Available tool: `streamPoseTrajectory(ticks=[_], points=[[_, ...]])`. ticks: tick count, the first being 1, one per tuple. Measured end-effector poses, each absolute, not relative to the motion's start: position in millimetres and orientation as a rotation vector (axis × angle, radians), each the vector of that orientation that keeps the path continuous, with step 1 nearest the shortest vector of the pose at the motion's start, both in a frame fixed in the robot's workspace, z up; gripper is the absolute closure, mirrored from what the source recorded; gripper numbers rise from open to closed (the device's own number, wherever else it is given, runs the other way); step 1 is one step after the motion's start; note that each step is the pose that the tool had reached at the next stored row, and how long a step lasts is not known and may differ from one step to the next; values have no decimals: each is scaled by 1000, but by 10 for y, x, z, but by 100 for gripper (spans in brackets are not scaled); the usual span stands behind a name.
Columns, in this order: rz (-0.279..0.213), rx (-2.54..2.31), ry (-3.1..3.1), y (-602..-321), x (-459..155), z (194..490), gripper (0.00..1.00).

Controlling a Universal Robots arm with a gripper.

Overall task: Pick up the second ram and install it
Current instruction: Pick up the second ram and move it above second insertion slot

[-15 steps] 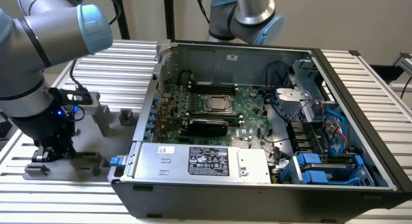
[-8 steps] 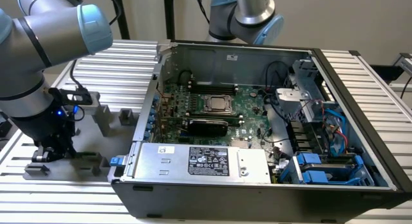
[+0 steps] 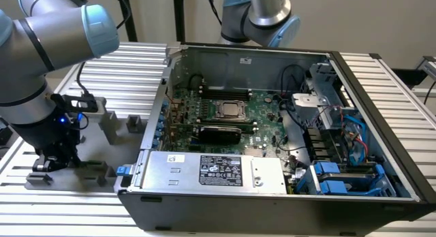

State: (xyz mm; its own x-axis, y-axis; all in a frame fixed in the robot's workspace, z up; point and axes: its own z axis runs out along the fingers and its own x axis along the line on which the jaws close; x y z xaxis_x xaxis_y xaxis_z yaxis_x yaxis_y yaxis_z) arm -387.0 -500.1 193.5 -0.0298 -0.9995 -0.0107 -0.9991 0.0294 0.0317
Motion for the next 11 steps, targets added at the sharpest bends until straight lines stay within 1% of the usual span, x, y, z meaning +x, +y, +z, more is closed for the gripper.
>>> streamPoseTrajectory(ticks=[7,11], points=[[-47,2178,-2244,-5001,-3870,1937,86],[-47,2178,-2244,-5001,-3870,1989,86]])
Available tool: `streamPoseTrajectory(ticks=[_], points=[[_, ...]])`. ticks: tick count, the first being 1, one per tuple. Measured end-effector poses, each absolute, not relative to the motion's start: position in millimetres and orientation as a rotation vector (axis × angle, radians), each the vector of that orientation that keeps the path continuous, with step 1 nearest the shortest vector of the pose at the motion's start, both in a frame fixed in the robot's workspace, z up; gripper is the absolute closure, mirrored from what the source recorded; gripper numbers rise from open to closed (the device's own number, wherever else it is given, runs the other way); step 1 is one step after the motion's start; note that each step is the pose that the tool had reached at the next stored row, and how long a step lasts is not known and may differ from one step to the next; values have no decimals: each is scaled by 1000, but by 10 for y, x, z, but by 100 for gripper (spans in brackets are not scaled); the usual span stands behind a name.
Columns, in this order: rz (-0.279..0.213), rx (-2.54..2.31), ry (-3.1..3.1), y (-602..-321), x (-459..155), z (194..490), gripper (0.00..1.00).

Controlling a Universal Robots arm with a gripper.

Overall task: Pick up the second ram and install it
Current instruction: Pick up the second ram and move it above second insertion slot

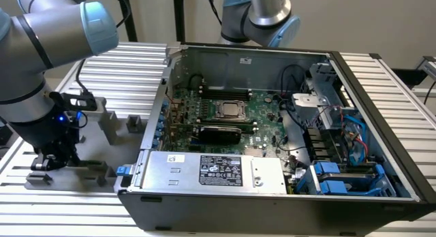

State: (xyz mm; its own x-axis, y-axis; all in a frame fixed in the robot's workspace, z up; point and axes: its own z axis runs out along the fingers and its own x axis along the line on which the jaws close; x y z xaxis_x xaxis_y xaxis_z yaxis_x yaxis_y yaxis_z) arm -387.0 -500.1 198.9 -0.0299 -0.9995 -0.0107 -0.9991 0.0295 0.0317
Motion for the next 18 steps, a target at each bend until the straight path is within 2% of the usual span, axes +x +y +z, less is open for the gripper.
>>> streamPoseTrajectory(ticks=[18], points=[[-47,2178,-2244,-5000,-3870,2716,86]])
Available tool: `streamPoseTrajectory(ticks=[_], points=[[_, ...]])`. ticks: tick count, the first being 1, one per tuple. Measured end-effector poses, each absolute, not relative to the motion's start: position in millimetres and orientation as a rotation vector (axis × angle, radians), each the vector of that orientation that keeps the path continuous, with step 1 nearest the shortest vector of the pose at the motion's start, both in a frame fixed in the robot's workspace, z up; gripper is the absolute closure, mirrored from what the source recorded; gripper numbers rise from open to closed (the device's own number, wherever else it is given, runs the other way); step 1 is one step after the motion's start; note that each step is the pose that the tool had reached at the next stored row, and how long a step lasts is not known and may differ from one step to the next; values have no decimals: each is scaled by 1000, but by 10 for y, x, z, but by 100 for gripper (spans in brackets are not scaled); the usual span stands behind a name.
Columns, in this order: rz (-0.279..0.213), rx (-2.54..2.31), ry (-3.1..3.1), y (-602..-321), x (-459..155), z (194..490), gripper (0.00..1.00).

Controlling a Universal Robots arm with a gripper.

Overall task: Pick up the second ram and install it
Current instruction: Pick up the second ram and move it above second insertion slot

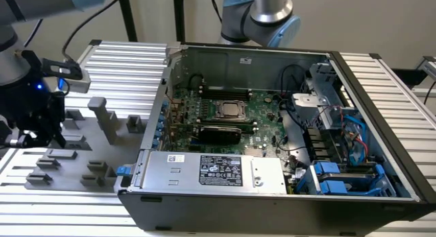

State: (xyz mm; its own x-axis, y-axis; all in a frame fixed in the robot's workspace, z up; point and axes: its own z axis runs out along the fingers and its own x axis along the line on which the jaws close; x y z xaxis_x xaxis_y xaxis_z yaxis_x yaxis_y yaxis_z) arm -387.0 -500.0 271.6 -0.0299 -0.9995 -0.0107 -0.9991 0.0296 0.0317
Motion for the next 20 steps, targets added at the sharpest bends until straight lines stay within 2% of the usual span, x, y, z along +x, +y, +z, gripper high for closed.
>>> streamPoseTrajectory(ticks=[20], points=[[-49,2180,-2243,-4999,-3576,3608,86]])
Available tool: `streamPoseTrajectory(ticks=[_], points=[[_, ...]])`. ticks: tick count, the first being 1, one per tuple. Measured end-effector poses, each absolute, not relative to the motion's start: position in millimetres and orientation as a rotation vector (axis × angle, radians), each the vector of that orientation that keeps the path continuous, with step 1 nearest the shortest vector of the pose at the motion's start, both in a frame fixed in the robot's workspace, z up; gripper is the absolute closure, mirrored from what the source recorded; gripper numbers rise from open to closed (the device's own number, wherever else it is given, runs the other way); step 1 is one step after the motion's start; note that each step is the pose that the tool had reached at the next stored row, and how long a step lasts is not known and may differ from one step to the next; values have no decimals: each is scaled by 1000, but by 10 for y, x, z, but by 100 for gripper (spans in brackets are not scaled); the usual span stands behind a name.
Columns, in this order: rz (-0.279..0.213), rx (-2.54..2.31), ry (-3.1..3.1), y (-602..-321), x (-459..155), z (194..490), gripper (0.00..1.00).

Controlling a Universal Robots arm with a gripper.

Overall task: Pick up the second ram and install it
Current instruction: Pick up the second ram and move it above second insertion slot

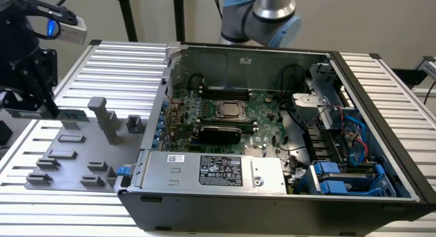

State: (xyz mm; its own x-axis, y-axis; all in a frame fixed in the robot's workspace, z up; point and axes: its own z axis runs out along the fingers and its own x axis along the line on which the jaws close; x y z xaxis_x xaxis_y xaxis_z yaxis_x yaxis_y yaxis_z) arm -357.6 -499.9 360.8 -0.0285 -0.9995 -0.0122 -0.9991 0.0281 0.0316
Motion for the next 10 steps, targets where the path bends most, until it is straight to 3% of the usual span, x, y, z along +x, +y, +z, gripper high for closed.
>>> streamPoseTrajectory(ticks=[10], points=[[-61,2185,-2248,-4990,-3199,3823,86]])
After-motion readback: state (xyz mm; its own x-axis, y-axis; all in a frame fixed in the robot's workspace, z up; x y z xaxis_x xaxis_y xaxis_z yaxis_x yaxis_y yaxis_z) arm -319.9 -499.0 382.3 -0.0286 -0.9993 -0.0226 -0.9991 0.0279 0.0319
